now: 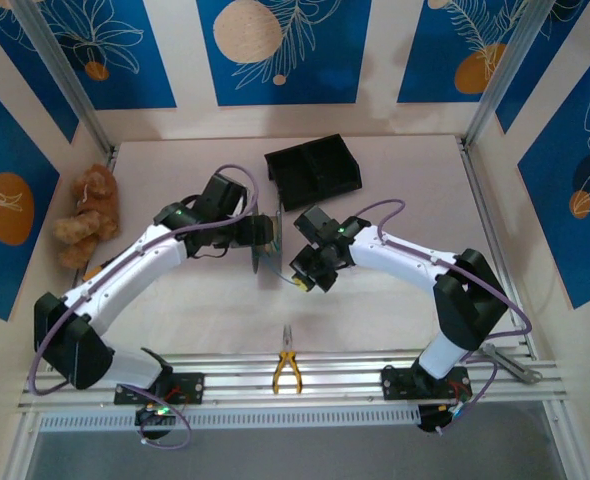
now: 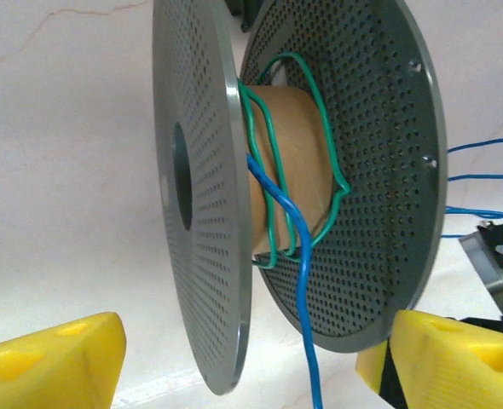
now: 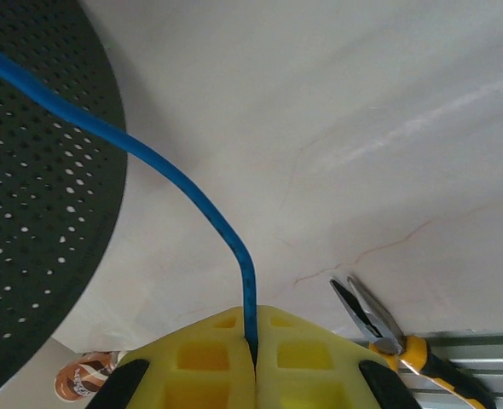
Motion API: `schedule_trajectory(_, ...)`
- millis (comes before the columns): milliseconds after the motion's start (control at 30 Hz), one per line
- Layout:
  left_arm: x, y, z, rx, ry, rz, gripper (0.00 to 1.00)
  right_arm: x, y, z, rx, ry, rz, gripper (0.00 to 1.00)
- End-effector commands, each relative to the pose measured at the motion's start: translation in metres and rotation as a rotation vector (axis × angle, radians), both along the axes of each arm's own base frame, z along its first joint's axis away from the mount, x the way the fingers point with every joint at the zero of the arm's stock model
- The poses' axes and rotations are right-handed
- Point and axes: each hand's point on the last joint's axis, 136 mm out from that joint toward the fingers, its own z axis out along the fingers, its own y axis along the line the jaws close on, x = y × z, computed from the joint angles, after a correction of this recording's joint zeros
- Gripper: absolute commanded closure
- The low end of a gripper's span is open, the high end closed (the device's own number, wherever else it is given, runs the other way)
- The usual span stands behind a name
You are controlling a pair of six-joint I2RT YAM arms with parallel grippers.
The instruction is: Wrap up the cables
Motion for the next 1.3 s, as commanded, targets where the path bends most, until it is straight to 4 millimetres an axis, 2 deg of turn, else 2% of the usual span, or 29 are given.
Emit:
schedule_trajectory(0,0.004,0.009,0.002,0.082,-0.007,0.004,0.22,0.007,-0.002,-0.002,-0.006,-0.032,-0.007,1.00)
schedule_trajectory(333,0.011,0.006,-0.012,0.163,0.017,-0.004,0.30,0.008,-0.004,-0.013,-0.026,-0.012,0.010,1.00)
schedule_trajectory(667,0.014,0.002,-0.019,0.174,0.033,-0.011,0.36,0.007,-0.002,-0.025,-0.037,0.010,0.025,1.00)
schedule_trajectory(1267,0.017,0.003,-0.029,0.206,0.055,-0.005,0.53,0.009,0.002,-0.026,-0.032,-0.003,0.046,1.00)
